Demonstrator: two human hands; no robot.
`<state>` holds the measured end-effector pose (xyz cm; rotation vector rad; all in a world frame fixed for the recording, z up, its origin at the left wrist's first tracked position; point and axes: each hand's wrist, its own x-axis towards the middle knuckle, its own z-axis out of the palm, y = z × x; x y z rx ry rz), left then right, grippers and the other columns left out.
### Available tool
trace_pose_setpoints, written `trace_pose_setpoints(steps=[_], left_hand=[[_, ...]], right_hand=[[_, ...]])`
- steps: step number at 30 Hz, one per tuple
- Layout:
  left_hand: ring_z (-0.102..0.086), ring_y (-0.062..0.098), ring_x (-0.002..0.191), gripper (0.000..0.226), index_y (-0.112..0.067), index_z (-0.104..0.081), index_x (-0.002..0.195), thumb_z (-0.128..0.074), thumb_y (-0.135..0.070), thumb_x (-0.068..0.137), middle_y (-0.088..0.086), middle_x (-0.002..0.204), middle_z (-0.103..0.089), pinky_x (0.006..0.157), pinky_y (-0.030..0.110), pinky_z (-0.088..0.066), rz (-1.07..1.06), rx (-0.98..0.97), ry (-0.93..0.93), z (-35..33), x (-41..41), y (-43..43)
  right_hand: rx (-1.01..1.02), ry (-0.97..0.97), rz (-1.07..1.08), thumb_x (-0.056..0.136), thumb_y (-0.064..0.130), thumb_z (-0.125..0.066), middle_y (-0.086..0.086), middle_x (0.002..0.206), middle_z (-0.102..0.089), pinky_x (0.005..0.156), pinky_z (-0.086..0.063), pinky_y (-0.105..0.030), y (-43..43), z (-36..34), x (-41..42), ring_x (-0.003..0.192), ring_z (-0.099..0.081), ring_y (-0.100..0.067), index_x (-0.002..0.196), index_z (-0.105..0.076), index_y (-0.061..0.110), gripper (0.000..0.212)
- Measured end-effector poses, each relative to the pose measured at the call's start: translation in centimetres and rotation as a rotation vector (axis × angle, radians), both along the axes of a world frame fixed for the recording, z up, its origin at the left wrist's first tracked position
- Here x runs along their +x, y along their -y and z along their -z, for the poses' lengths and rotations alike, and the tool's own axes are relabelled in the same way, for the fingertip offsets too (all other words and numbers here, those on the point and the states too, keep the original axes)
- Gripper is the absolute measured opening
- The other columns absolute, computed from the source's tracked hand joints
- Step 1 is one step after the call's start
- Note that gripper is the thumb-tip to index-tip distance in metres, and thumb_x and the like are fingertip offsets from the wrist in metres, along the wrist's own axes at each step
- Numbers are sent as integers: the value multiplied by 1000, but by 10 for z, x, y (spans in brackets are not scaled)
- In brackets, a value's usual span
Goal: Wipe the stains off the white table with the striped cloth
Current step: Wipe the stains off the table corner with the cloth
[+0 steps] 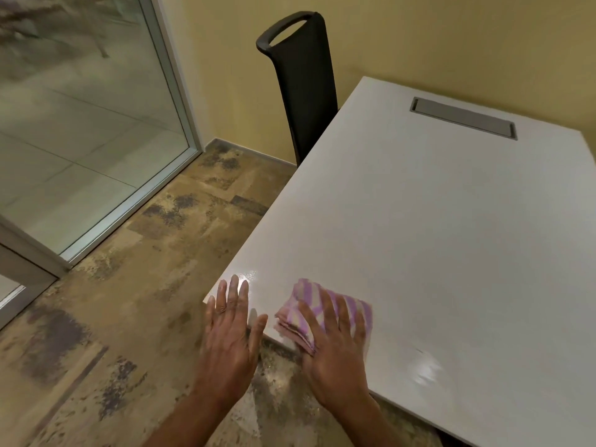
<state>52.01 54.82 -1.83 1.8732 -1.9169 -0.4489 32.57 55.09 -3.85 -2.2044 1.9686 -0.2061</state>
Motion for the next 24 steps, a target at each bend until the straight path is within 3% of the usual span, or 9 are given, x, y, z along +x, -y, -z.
trace_pose_setpoints(steps=[1, 3, 5, 8, 11, 17, 19, 22, 24], left_hand=[[15, 8, 160, 73, -22, -4, 165, -11, -60, 103, -7, 174, 7, 132, 39, 6, 3, 3, -6, 0, -3, -1], [17, 6, 159, 72, -22, -4, 165, -11, -60, 104, -7, 174, 7, 131, 36, 9, 19, 7, -14, 1, -10, -3], [18, 6, 159, 71, -23, -2, 165, -11, -59, 104, -8, 174, 9, 131, 39, 8, 35, 14, -5, 2, -17, -5], [20, 8, 159, 71, -23, 2, 165, -10, -59, 105, -6, 174, 13, 132, 44, 4, 62, 28, 18, 4, -25, -7], [21, 9, 159, 72, -22, 3, 165, -8, -60, 104, -4, 174, 14, 132, 44, 5, 82, 35, 24, 5, -32, -6], [17, 13, 160, 74, -20, 0, 165, -7, -60, 104, 0, 175, 10, 132, 48, 1, 131, 34, 57, 10, -44, -5], [16, 15, 161, 74, -19, -1, 165, -6, -61, 104, 0, 175, 9, 132, 50, 0, 142, 35, 71, 12, -48, -4], [12, 17, 162, 72, -18, -5, 166, -12, -58, 106, 1, 176, 6, 131, 49, -2, 157, 22, 76, 16, -54, -3], [10, 18, 162, 71, -18, -6, 166, -13, -57, 107, 0, 176, 6, 131, 47, 0, 169, 12, 82, 17, -57, -3]], right_hand=[[9, -9, 17, 93, 52, -59, -2, 171, -21, 124, -3, -58, -6, 0, -7, 159, -15, -34, 158, -29, 45, 72], [6, -45, 55, 92, 48, -55, -4, 171, -21, 125, -2, -58, -18, -1, -24, 158, -18, -36, 158, -33, 44, 69], [-7, -67, 104, 90, 50, -45, -9, 167, -35, 125, -4, -55, -30, -5, -39, 155, -26, -38, 153, -46, 40, 64], [-27, -29, 212, 82, 47, -43, -12, 158, -48, 122, -10, -53, -51, -10, -63, 148, -33, -36, 144, -59, 35, 65], [-14, -19, 325, 76, 43, -43, -14, 156, -51, 116, -25, -63, -72, -8, -86, 144, -45, -44, 145, -56, 38, 70], [-37, -44, 555, 84, 53, -40, -16, 152, -54, 113, -29, -67, -92, -9, -118, 141, -45, -46, 141, -63, 34, 65], [-1, -36, 619, 89, 55, -36, -15, 157, -48, 116, -24, -67, -86, -9, -121, 145, -38, -45, 146, -57, 38, 63], [136, -26, 675, 101, 52, -39, -9, 170, -22, 122, -10, -65, -67, -5, -122, 156, -15, -39, 158, -28, 47, 58], [171, -32, 689, 101, 52, -41, -8, 172, -12, 122, -8, -66, -53, -2, -121, 157, -7, -36, 161, -17, 48, 64]])
